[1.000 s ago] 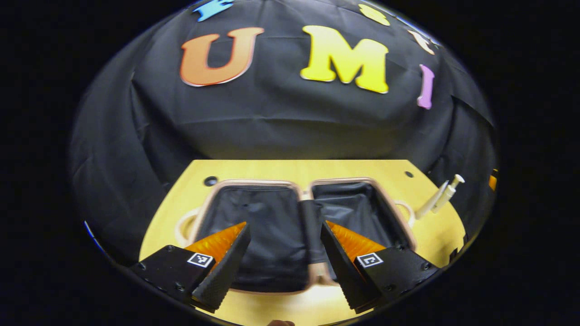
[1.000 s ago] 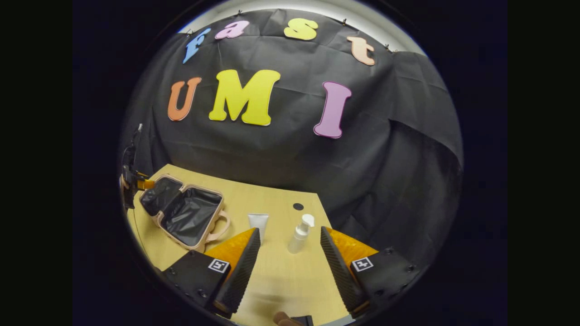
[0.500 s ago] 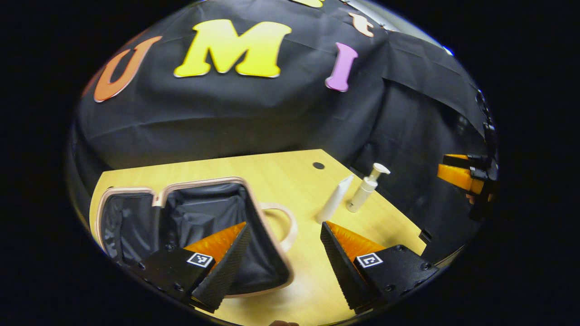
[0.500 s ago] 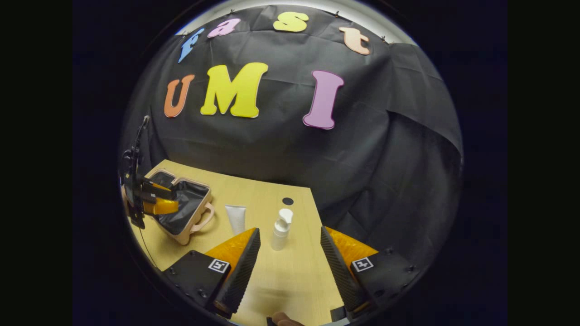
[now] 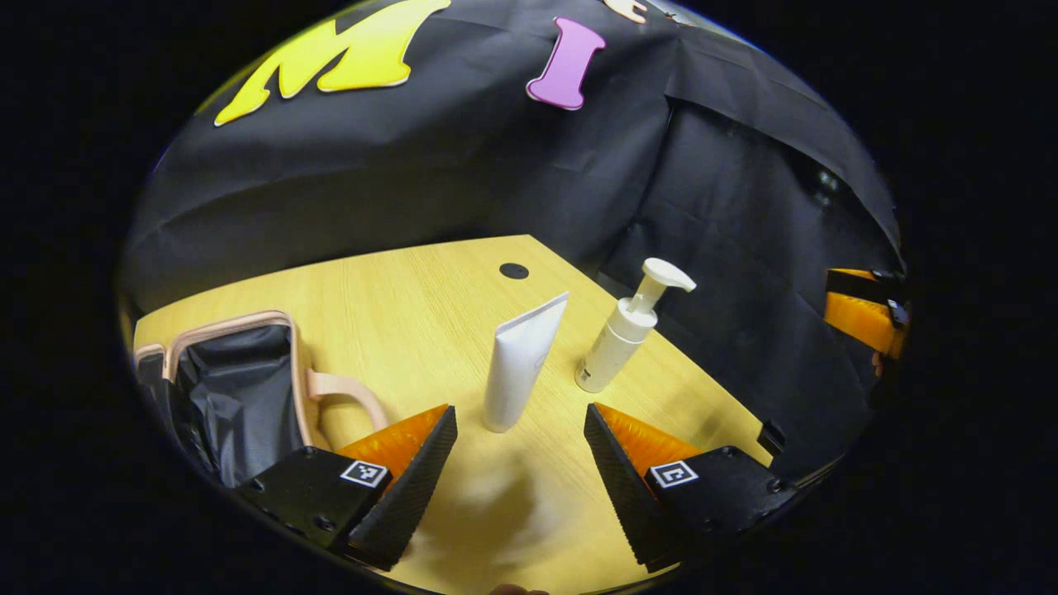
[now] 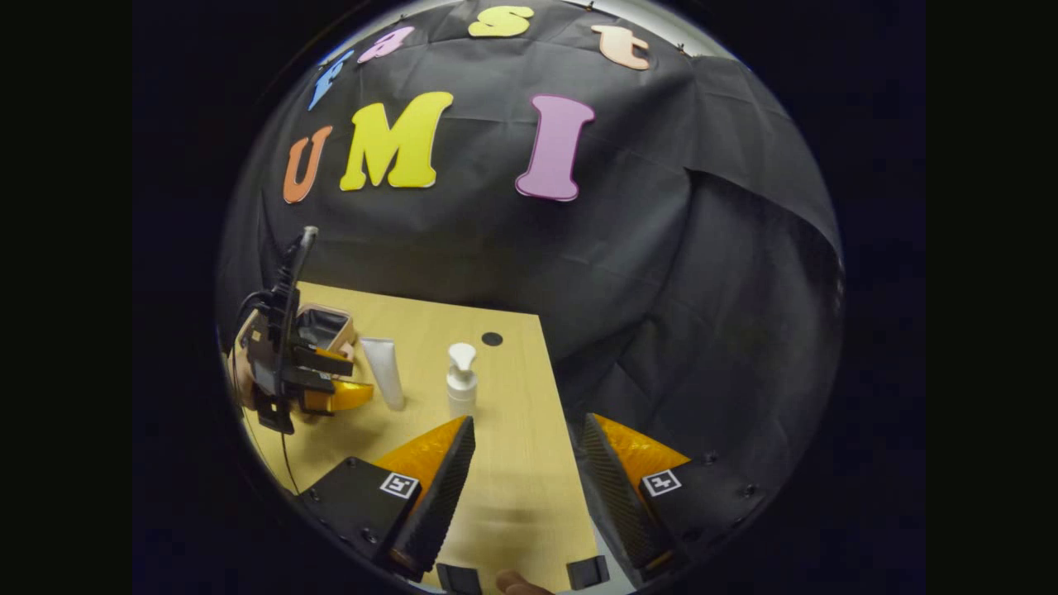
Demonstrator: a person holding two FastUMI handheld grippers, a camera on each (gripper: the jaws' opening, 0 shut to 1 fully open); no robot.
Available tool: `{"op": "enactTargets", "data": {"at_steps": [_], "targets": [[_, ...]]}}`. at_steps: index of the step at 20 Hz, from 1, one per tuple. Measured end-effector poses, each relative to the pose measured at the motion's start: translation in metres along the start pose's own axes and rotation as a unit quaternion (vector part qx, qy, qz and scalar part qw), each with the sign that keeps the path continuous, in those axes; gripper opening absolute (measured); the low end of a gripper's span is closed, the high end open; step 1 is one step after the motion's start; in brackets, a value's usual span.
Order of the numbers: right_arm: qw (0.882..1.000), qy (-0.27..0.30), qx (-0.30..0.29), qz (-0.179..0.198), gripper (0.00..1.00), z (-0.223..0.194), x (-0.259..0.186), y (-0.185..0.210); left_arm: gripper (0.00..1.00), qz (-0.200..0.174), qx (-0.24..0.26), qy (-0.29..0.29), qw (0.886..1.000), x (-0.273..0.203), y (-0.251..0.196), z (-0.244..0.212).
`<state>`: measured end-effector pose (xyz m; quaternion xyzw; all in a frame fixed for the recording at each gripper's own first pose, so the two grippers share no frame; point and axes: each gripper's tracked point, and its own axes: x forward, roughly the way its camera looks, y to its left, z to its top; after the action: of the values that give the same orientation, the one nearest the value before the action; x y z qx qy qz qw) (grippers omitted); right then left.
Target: First open the suitcase, pack the skin care products into it, and then close the suitcase.
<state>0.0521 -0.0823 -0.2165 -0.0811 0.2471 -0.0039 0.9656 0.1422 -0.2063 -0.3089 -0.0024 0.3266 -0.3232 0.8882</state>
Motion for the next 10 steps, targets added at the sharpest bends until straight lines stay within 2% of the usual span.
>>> {"op": "enactTargets", "data": {"at_steps": [4, 6, 8, 10], "targets": [[1.000, 0.026, 0.000, 0.000, 0.79, -0.021, 0.010, -0.020, 0.99, 0.014, -0.033, 0.021, 0.999, 0.043, 0.007, -0.015], [0.999, 0.039, -0.004, 0.006, 0.79, -0.034, 0.018, -0.026, 0.98, 0.038, -0.030, 0.033, 0.998, 0.058, 0.015, -0.023], [0.999, 0.052, -0.006, 0.015, 0.79, -0.043, 0.023, -0.028, 0.92, 0.045, -0.028, 0.030, 0.998, 0.069, 0.020, -0.020], [0.998, 0.062, -0.010, 0.018, 0.79, -0.048, 0.038, -0.032, 0.80, 0.052, -0.032, 0.024, 0.998, 0.078, 0.022, -0.018]]}}
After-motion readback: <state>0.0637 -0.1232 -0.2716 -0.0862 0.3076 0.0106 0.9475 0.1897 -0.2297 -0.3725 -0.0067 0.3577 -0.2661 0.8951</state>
